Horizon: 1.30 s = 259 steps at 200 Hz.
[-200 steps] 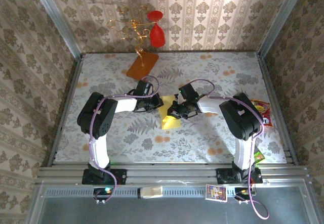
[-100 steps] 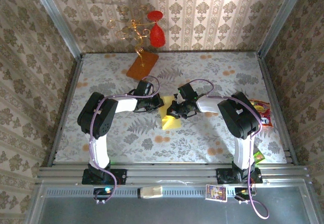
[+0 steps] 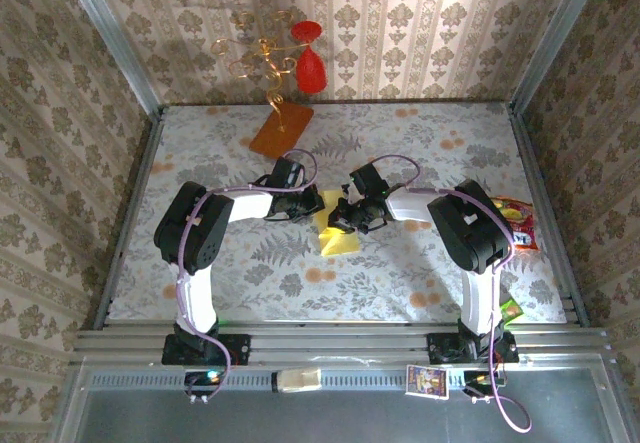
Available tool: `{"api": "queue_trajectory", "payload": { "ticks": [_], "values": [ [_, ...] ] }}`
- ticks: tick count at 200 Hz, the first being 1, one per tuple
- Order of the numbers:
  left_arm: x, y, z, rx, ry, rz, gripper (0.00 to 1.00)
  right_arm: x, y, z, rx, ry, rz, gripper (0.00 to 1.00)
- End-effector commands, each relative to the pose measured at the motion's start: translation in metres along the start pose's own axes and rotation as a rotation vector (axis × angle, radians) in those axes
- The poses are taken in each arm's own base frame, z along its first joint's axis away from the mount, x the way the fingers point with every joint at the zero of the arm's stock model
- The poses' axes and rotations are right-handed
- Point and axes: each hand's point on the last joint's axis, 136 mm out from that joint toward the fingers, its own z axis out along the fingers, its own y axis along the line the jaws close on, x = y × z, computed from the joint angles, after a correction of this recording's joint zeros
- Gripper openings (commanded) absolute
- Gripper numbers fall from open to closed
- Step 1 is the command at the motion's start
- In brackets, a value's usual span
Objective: Fold a paper plane with a square sheet of paper (pick it up from the middle)
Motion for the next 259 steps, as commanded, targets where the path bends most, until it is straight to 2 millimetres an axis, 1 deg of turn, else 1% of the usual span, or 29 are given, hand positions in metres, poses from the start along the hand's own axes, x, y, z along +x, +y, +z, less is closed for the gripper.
{"api": "queue_trajectory", "payload": {
  "ticks": [1, 51, 132, 259],
  "values": [
    [0.014, 0.021, 0.009, -0.073, 0.052, -0.01, 0.04, -0.001, -0.005, 0.002, 0.039, -0.001, -0.003, 0.03],
    [0.015, 0.022, 0.009, -0.075, 0.053, -0.011, 0.04, 0.001, -0.011, -0.003, 0.072, -0.008, 0.001, 0.03],
    [0.015, 0.018, 0.01, -0.063, 0.059, -0.008, 0.04, 0.001, -0.004, 0.001, 0.035, 0.011, -0.012, 0.03],
    [0.016, 0.018, 0.012, -0.062, 0.068, -0.006, 0.04, 0.002, -0.001, 0.004, 0.016, 0.029, -0.02, 0.03]
  ]
}}
